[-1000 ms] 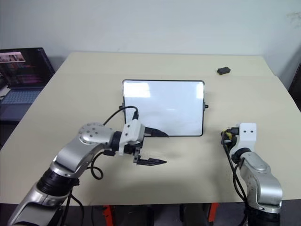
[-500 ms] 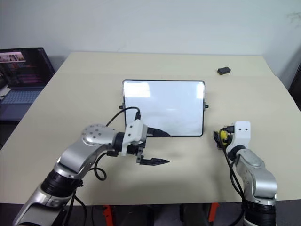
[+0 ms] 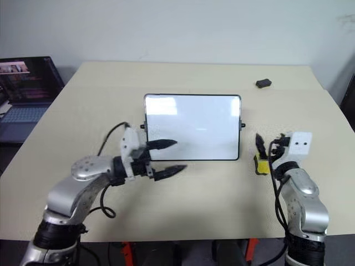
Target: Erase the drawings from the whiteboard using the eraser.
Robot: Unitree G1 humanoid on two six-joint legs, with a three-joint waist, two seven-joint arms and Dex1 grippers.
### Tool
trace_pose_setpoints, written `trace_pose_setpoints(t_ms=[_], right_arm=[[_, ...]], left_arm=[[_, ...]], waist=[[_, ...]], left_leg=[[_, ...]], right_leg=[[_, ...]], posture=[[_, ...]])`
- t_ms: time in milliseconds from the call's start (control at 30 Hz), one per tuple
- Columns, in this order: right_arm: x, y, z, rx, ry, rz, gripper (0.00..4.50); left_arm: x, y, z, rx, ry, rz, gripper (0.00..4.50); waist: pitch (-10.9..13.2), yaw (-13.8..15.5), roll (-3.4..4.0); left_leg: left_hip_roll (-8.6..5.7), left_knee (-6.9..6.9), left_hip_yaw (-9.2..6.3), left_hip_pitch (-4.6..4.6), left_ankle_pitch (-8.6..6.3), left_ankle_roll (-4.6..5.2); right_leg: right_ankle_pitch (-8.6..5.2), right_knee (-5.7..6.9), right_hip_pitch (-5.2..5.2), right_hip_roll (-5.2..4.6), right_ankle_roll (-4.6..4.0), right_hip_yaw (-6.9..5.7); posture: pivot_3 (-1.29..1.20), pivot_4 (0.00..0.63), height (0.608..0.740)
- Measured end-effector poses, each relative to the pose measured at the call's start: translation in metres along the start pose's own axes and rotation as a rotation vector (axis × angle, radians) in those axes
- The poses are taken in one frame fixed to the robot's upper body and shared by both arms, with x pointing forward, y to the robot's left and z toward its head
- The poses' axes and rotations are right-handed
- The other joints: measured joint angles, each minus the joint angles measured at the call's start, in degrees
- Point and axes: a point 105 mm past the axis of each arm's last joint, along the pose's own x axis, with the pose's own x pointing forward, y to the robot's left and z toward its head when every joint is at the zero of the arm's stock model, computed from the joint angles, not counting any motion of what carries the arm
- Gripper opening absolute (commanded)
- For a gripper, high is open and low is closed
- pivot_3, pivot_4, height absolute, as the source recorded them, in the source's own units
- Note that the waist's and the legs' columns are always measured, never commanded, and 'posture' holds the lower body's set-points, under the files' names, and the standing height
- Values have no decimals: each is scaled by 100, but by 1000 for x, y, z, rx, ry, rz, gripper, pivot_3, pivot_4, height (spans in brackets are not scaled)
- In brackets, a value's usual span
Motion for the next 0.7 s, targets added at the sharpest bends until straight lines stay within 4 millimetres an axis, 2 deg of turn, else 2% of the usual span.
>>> trace_pose_setpoints(t_ms=[67, 233, 367, 533, 700], right_arm=[[0, -33, -3, -29, -30, -102, 4484], [-1, -80, -20, -126, -40, -161, 4484], [-3, -99, -41, -75, -6, -208, 4484], [-9, -112, -62, -86, 56, -233, 4484], [-17, -120, -74, -86, 100, -266, 4484]], left_arm=[[-22, 24, -10, -29, 16, 195, 4500], [-71, 47, -38, 15, 44, 562, 4500], [-96, 62, -53, 41, 50, 805, 4500], [-105, 77, -63, 38, 62, 920, 4500], [-100, 90, -55, 40, 22, 953, 4500]], waist=[[1, 27, -2], [-1, 52, -2], [-2, 38, -2], [-3, 39, -1], [-3, 42, 0]], left_leg=[[0, 0, -3, -3, 0, 0], [-6, 1, 5, 7, 0, 1], [-3, 2, 5, 18, 1, 2], [-4, 2, 7, 16, 1, 3], [-3, 1, 9, 14, 1, 2]], right_leg=[[0, 1, 0, 0, 0, -4], [1, -1, 11, -8, -1, 0], [2, 8, 18, -4, -3, 0], [3, 7, 19, -5, -2, 2], [3, 5, 19, -6, -2, 2]], posture=[[0, 150, 740], [0, 150, 740], [0, 150, 740], [0, 150, 740], [0, 150, 740]])
